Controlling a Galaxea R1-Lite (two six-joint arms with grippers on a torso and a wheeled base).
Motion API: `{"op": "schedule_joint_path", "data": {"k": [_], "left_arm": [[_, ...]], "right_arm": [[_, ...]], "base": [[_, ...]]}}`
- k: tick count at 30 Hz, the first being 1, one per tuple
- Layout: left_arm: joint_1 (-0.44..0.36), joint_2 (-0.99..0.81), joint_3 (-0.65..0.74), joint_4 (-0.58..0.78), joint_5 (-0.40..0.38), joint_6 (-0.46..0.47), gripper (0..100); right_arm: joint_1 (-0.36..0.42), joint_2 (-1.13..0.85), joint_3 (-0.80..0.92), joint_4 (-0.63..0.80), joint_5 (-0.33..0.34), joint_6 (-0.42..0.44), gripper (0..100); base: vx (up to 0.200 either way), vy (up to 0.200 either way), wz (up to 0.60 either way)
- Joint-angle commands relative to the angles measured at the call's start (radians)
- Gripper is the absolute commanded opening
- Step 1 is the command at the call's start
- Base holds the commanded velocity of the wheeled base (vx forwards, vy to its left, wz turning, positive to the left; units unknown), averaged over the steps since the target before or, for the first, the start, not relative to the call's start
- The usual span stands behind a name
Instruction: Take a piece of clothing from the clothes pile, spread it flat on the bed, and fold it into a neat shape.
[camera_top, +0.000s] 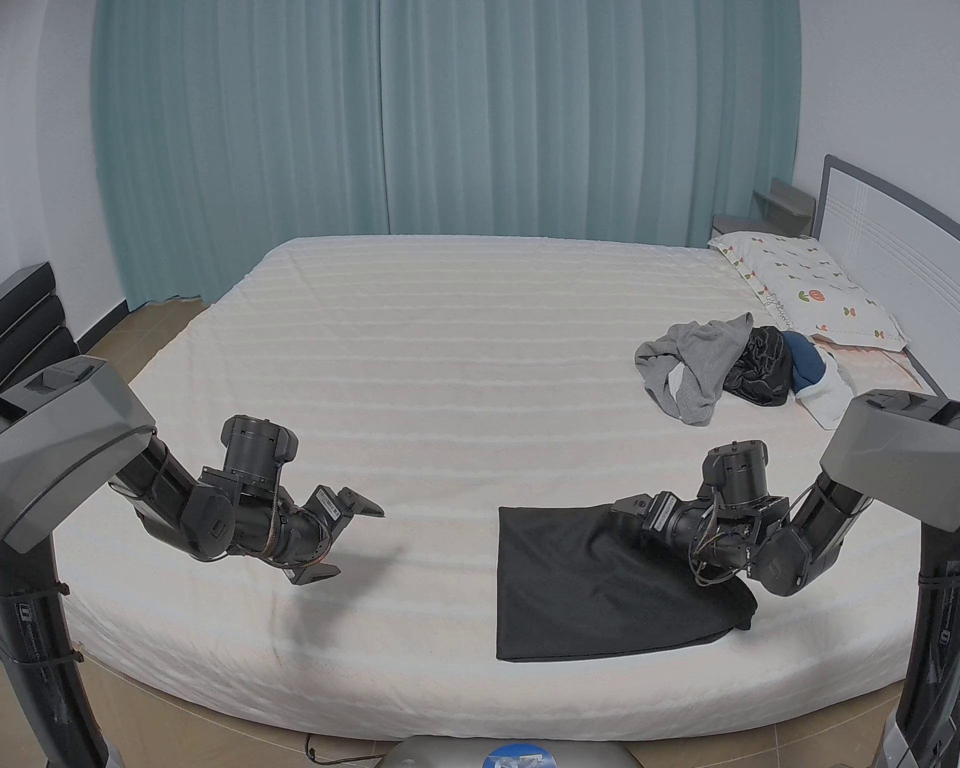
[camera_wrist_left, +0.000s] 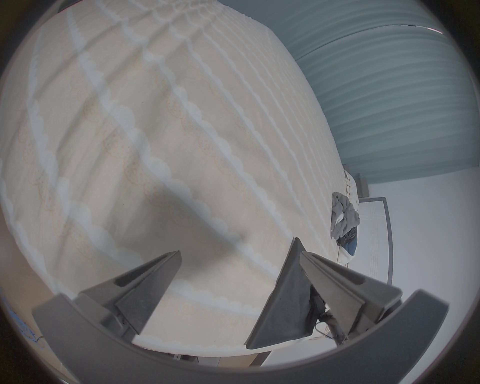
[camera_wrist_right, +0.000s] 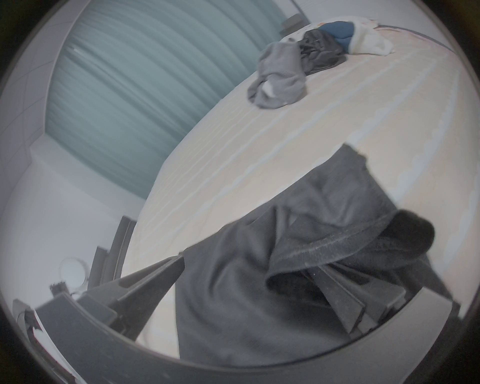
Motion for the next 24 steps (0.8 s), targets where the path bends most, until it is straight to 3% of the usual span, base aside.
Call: {"op": "schedule_joint_path", "data": {"k": [1,4,8,11,20,24], "left_arm": [[0.000,0.001,0.000,0.000,0.000,0.000,100],[0.000,0.001,0.000,0.000,0.000,0.000,100],[0.000,0.000,0.000,0.000,0.000,0.000,100],[0.000,0.000,0.002,0.000,0.000,0.000,100],[0.000,0.001,0.000,0.000,0.000,0.000,100],[0.000,0.001,0.000,0.000,0.000,0.001,100]], "right_arm": [[-0.079,0.052,-0.036,-0.005,-0.029,-0.001,100],[-0.130,0.024,-0.030,-0.007,-0.070,-0.003,100],[-0.154,0.007,-0.027,-0.009,-0.072,-0.003,100],[-0.219,-0.025,-0.022,-0.015,-0.059,-0.001,100],[-0.257,-0.011,0.044,-0.117,0.114,-0.038,100],[-0.252,0.018,0.047,-0.142,0.154,-0.078,100]], "base": [[0.000,0.000,0.00],[0.000,0.000,0.00],[0.000,0.000,0.00],[0.000,0.000,0.00],[0.000,0.000,0.00],[0.000,0.000,0.00]]}}
